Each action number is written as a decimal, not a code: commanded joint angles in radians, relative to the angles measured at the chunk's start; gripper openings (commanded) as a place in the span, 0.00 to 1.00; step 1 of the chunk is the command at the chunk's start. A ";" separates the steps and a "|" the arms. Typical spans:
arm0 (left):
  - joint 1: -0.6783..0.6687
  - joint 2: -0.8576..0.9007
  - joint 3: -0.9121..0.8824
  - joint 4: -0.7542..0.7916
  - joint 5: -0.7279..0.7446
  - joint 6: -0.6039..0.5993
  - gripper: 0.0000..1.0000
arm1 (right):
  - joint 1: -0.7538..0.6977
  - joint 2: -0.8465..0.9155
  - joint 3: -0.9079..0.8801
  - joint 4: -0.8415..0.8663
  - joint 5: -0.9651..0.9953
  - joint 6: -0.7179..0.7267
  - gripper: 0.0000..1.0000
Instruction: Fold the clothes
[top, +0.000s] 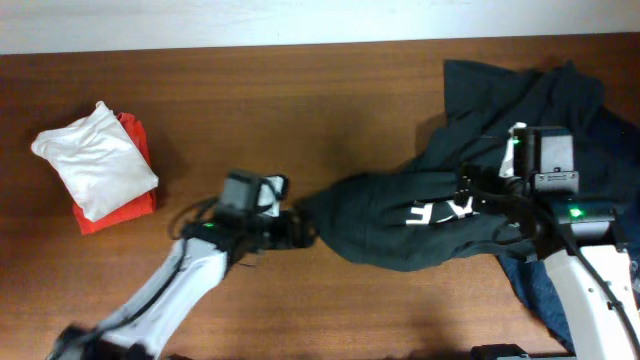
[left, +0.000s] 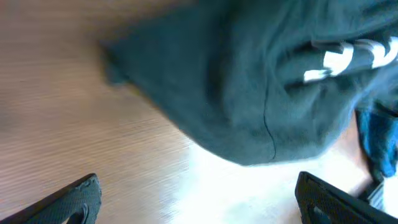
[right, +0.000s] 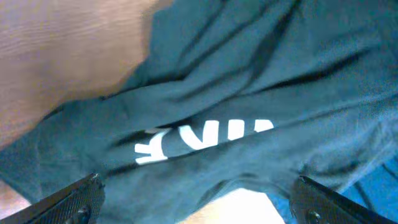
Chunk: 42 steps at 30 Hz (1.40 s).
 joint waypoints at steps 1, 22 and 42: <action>-0.122 0.134 0.012 0.124 0.056 -0.154 0.99 | -0.074 -0.004 0.010 -0.026 0.013 -0.001 0.99; -0.124 0.279 0.903 0.288 0.033 -0.003 0.01 | -0.379 0.001 0.010 -0.103 -0.022 0.058 0.99; 0.319 0.423 1.132 -0.648 -0.757 0.108 0.00 | -0.377 0.246 0.010 -0.091 -0.136 -0.081 0.95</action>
